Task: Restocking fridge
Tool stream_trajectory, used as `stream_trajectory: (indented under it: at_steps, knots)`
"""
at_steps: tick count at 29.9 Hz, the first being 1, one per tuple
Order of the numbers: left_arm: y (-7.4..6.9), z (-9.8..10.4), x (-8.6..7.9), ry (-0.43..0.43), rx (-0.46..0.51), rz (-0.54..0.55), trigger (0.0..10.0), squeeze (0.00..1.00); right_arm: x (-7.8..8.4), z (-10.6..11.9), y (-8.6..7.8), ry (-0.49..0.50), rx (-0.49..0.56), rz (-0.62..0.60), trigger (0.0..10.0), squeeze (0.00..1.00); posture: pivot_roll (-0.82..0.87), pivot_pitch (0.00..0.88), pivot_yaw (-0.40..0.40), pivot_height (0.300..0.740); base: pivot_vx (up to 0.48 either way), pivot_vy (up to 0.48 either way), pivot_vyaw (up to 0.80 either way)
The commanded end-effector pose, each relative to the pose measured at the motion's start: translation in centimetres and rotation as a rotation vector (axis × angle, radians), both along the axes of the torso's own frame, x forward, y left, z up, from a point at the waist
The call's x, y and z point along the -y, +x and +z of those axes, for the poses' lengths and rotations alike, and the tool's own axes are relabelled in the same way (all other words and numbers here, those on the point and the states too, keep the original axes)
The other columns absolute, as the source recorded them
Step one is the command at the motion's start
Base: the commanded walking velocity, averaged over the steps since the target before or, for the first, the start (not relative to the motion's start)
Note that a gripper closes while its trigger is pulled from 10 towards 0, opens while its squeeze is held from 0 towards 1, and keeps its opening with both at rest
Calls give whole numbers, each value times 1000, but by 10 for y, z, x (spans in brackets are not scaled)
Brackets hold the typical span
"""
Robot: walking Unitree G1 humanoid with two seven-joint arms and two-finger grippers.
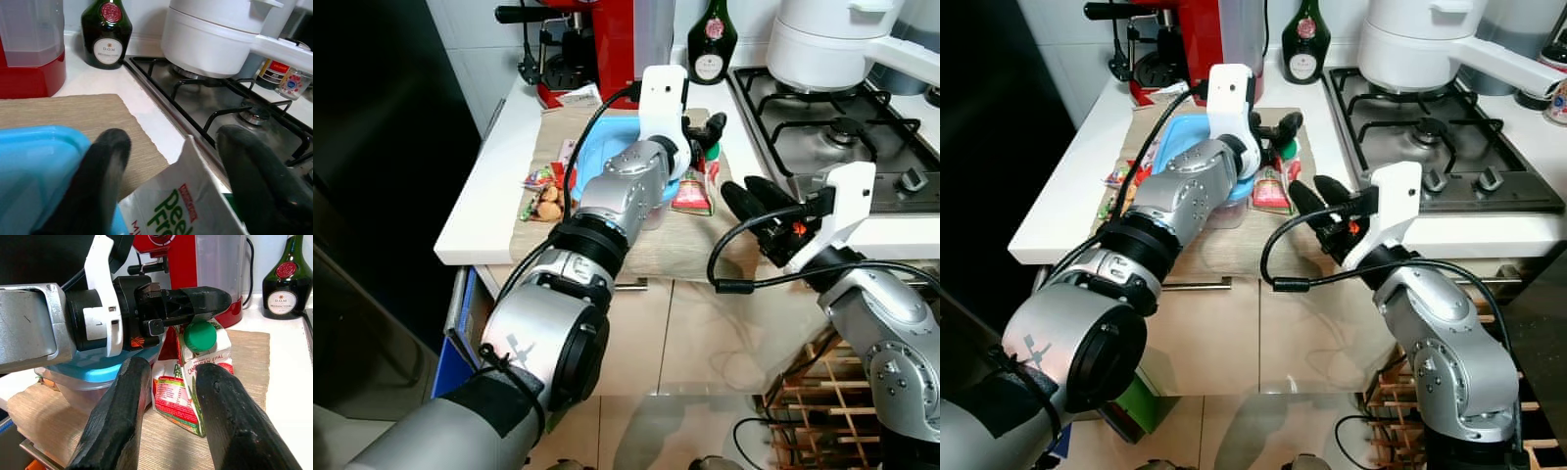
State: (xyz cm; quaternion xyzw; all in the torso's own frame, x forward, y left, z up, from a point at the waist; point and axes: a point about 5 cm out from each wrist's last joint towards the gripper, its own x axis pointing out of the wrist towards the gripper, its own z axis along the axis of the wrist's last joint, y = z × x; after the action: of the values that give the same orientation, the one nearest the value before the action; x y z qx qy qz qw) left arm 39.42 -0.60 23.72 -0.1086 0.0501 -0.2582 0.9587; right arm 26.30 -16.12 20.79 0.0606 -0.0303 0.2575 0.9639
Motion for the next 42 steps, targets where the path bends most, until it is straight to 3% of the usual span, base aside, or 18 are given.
stream_trajectory:
  at_steps: [1, 14, 22, 25, 30, 32, 34, 35, 37, 38, 42]
  knots:
    - [-3, -10, 4, 4, -42, -10, 0, 0, -3, 2, 1, 16, 2, 16, 10000, 0, -246, 0, 93, 740, 0, 0, 0]
    - [-14, -23, 19, -11, -104, -110, 0, 0, -3, 1, 4, 21, 1, 5, 10000, 0, -248, 0, 100, 740, 0, 0, 0]
    - [-2, 26, -7, -102, 126, -61, 0, 0, 2, 7, 5, 46, 27, -21, 10000, 0, -236, 0, 99, 740, 0, 0, 0]
    - [-2, 31, -9, -105, 141, -86, 0, 0, 4, 7, 6, 48, 28, -23, 10000, 0, -231, 0, 99, 740, 0, 0, 0]
    - [-10, 60, -14, -178, 298, -133, 0, 0, 5, 10, 10, 62, 39, -33, 10000, 0, -223, 0, 98, 740, 0, 0, 0]
    - [-12, 64, -15, -169, 326, -153, 0, 0, 5, 10, 10, 63, 39, -32, 10000, 0, -222, 0, 97, 740, 0, 0, 0]
    - [-13, 62, -14, -105, 345, -142, 0, 0, 4, 9, 10, 62, 38, -29, 10000, 0, -220, 0, 96, 740, 0, 0, 0]
    - [-13, 57, -11, -86, 323, -127, 10000, 173, 3, 9, 10, 62, 35, -26, 10000, 0, -220, 0, 96, 740, 0, 0, 0]
    - [-13, 55, -10, -87, 314, -124, 10000, 173, 3, 9, 10, 62, 35, -25, 10000, 0, -220, 0, 96, 740, 0, 0, 0]
    - [-14, 52, -8, -78, 302, -121, 10000, 1000, 3, 8, 10, 63, 33, -24, 10000, 0, -220, 0, 96, 740, 0, 0, 0]
    - [-13, 35, 0, -10, 255, -75, 10000, 1000, 0, 7, 9, 68, 26, -9, 10000, 0, -220, 0, 99, 740, 0, 0, 0]
